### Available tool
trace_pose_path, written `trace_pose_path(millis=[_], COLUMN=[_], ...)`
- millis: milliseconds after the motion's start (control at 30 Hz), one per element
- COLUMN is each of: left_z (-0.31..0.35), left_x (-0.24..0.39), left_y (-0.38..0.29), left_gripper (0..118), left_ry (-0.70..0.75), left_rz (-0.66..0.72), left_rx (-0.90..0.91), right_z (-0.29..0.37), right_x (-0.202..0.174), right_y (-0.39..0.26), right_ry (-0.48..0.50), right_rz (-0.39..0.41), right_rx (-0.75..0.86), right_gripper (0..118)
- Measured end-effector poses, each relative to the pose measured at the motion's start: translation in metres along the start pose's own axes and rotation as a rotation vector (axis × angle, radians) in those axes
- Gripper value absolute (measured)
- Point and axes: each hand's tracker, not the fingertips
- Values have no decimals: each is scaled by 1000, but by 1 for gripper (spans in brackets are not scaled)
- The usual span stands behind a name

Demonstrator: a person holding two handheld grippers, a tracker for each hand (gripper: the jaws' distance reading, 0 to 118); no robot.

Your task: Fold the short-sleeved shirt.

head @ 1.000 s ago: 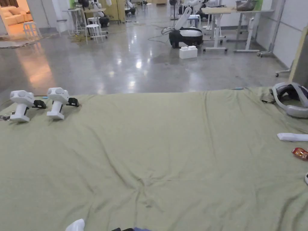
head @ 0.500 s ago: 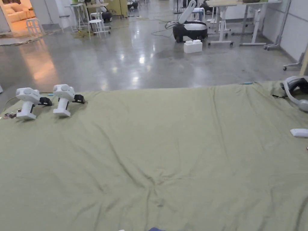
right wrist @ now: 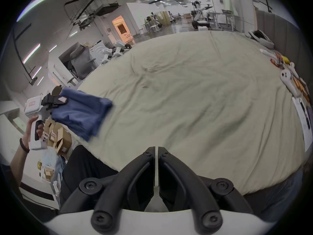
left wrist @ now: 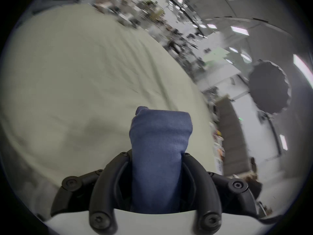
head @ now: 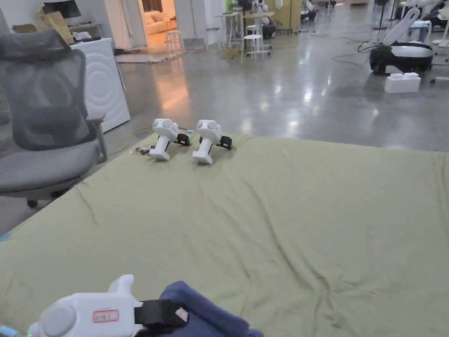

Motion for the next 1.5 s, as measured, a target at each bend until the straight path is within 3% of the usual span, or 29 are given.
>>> trace_pose_path(millis=[133, 167, 200, 233, 400, 500, 633, 733, 833, 933, 967, 1033, 1100, 1133, 1300, 1500], left_z=[0, -7, -15, -25, -8, 36, 104, 130, 143, 143, 141, 135, 136, 141, 167, 170], left_x=[-46, -51, -55, -60, -35, 23, 133, 201, 250, 269, 276, 290, 296, 295, 303, 308], left_y=[38, 41, 44, 46, 43, 19, -37, -81, -116, -145, -154, -176, -185, -188, -196, -193], left_gripper=[46, 51, 72, 83, 91, 91, 91, 91, 90, 76, 64, 18, 13, 3, 1, 1], left_ry=[221, 227, 237, 270, 504, 454, 272, 244, 229, 74, 29, 75, 143, 131, 149, 181], left_rz=[-2, -7, 8, 21, -78, -353, -683, -801, -828, -734, -758, -787, -776, -767, -764, -771], left_rx=[7, 11, 15, 25, 238, 415, 587, 676, 765, 805, 787, 819, 891, 931, 982, 981], right_z=[-6, -7, -7, -2, 31, 52, 95, 133, 167, 195, 203, 214, 224, 228, 240, 236], right_x=[8, 9, 9, 8, 16, 25, 23, 15, 1, -15, -22, -30, -32, -34, -42, -33], right_y=[-15, -17, -18, -20, -19, -13, 14, 32, 47, 53, 52, 49, 49, 47, 39, 40], right_ry=[16, 13, 6, -7, 1, -28, -102, -131, -178, -220, -255, -316, -308, -309, -307, -342], right_rz=[-88, -93, -97, -96, -123, -139, -69, -4, 68, 145, 169, 198, 206, 216, 276, 259], right_rx=[-42, -46, -48, -34, 71, 163, 354, 526, 650, 739, 769, 807, 811, 818, 852, 835], right_gripper=[5, 5, 5, 5, 5, 5, 5, 5, 5, 5, 5, 5, 5, 5, 5, 5])
